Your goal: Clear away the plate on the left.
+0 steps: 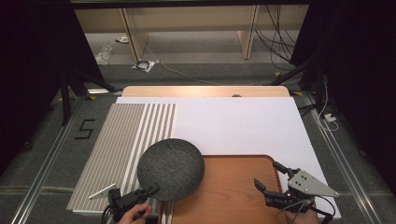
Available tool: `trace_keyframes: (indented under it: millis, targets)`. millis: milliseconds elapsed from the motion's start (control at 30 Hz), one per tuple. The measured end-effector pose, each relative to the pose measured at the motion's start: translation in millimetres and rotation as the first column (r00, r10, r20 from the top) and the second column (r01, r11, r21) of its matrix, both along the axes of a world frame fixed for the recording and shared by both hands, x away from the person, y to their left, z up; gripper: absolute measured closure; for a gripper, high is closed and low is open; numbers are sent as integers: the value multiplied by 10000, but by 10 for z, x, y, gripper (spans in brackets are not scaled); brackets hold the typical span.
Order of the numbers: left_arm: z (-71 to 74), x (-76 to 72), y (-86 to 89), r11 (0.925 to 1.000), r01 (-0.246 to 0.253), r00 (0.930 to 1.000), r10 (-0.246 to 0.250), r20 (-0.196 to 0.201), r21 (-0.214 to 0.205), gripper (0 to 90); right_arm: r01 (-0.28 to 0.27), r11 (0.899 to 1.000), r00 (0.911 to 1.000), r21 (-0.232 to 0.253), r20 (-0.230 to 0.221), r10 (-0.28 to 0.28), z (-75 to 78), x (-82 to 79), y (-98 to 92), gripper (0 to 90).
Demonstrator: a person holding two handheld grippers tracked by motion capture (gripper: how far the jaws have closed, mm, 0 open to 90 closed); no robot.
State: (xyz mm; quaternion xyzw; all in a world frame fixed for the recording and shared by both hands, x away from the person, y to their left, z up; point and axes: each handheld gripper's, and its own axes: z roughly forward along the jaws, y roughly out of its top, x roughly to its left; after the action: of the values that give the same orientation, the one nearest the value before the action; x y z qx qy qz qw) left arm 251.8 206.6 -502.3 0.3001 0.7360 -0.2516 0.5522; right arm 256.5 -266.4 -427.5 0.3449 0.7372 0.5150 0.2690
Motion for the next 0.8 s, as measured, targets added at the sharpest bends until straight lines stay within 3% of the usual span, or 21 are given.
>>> trace_keyframes:
  millis: [433,800]
  targets:
    - [28,45,-241,9960,887,9961,-887,6,45,829,-15,10000,10000,27,23,15,1,-2,0,183]
    - [49,90,-485,9845,1728,9850,-1726,-62,287,827,-4,10000,10000,70,31,4,2,-3,-3,183]
